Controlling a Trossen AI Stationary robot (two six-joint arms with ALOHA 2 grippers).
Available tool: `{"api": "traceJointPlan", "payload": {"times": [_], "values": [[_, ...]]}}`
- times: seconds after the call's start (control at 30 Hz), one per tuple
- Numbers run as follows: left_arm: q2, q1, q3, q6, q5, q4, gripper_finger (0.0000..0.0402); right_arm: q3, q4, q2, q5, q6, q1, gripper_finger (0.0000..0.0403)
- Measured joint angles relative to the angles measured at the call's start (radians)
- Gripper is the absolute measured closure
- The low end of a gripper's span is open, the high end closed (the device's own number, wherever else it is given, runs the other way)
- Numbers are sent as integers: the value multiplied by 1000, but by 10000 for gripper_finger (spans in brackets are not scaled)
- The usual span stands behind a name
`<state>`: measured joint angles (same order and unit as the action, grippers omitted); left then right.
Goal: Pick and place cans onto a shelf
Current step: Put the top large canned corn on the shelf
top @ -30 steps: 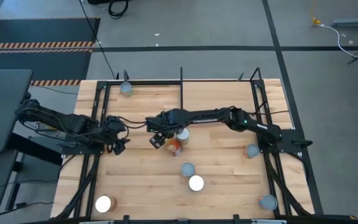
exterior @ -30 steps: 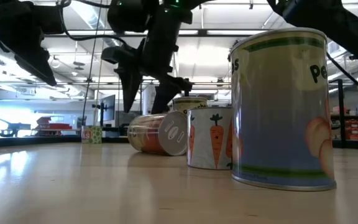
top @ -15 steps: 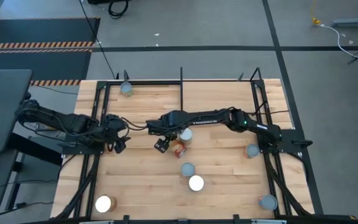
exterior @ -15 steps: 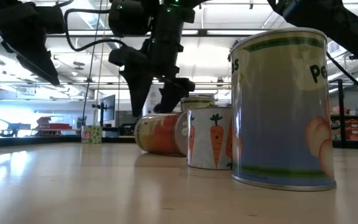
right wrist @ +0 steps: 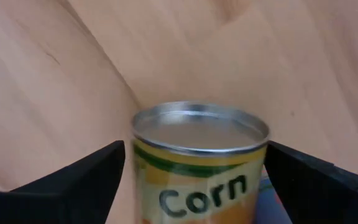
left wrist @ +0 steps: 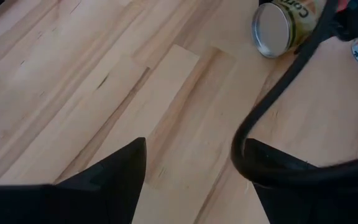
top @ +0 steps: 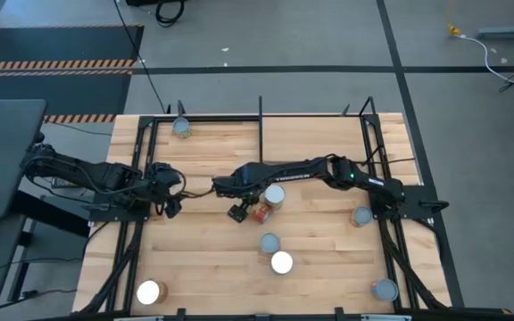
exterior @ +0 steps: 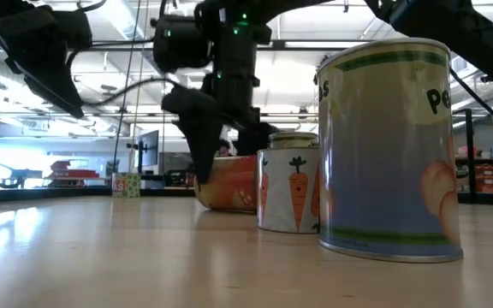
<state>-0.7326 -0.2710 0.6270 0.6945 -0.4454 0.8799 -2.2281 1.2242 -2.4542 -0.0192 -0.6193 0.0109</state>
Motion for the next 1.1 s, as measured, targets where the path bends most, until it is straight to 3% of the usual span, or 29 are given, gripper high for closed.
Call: {"api": "traceJointPlan", "payload": {"times": [0.33, 0.43, 0.57, 0.77, 0.87, 0.97, 1.1], "values": [[7, 0, 7, 0, -3, 13, 127, 68, -97, 0, 28, -13, 0, 61], [11, 0, 49, -2, -4, 55, 127, 58, -138, 1, 32, -23, 2, 85], [22, 0, 151, -13, -39, 151, 127, 12, -153, 26, 86, -2, 10, 88], [47, 0, 396, -103, -152, 246, 127, 3, -177, 173, 305, 86, 25, 88], [62, -2, 529, -214, -152, 215, 127, 20, -200, 270, 412, 165, 19, 88], [82, -2, 638, -350, -80, 117, 127, 97, -273, 370, 435, 240, -10, 88], [106, -2, 696, -478, 39, -52, 127, 302, -457, 531, 449, 324, -61, 88]]}}
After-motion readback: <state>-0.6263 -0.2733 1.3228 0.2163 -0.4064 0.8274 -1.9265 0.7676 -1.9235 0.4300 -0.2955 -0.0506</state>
